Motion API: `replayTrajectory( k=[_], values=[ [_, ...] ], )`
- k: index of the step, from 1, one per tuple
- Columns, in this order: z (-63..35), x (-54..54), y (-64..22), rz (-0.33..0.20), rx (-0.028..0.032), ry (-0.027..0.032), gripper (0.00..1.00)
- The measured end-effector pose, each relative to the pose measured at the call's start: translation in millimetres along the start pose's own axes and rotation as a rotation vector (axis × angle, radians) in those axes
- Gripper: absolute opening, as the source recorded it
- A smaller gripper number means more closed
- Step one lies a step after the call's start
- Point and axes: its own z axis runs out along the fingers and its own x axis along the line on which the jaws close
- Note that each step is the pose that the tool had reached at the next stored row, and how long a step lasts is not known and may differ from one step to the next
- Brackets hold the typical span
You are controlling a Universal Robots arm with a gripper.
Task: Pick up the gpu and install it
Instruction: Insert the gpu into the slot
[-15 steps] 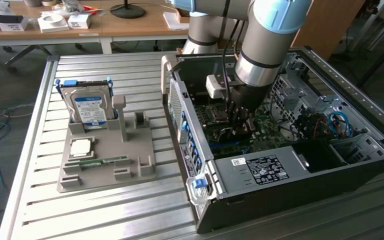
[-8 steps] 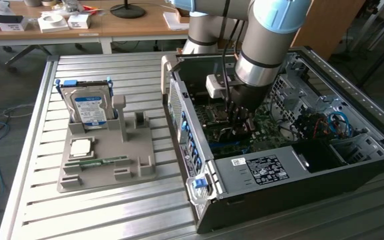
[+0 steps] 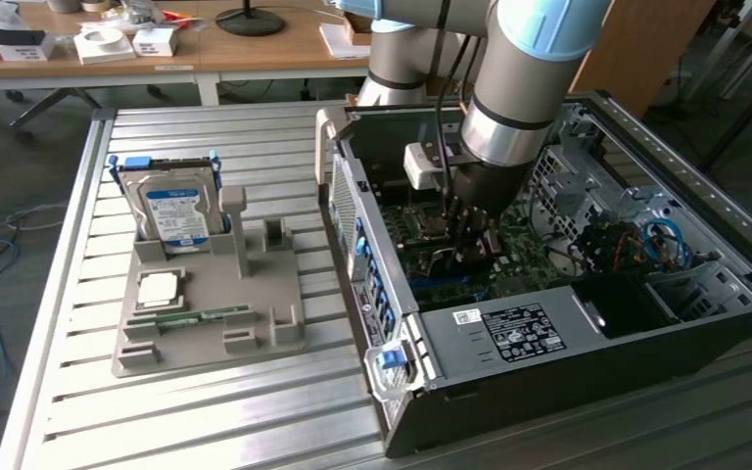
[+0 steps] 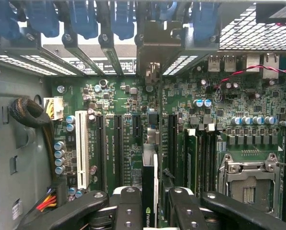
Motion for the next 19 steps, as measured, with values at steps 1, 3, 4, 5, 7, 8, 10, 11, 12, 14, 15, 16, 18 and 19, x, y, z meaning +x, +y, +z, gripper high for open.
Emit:
replayTrajectory(
  k=[1,3,4,5,7,8,10,11,12,14,15,16,18,19],
  values=[
    [0.0,0.0,0.0,0.001,-0.0001,0.0002,0.26],
    [0.0,0.1,0.0,0.006,0.0,0.0005,0.26],
    [0.0,0.1,0.0,0.007,0.0,0.0005,0.26],
    [0.1,0.1,0.0,0.009,0.0001,0.0004,0.26],
    [0.1,0.0,0.0,0.011,0.0002,0.0005,0.26],
    [0.2,0.0,0.0,0.013,0.0003,0.0006,0.26],
    [0.2,0.0,0.0,0.016,0.0004,0.0008,0.26],
    [0.2,0.0,-0.1,0.017,0.0006,0.0015,0.26],
    [0.3,0.0,-0.1,0.017,0.0006,0.0027,0.26],
    [0.2,0.0,-0.1,0.017,0.0008,0.0054,0.26],
    [0.2,0.1,-0.1,0.017,0.0006,0.0064,0.26],
    [0.2,0.1,-0.1,0.017,0.0006,0.0067,0.26],
    [0.7,0.0,-0.1,0.017,0.0006,0.0067,0.26],
    [0.8,0.0,-0.1,0.018,0.0007,0.0067,0.26]
  ],
)
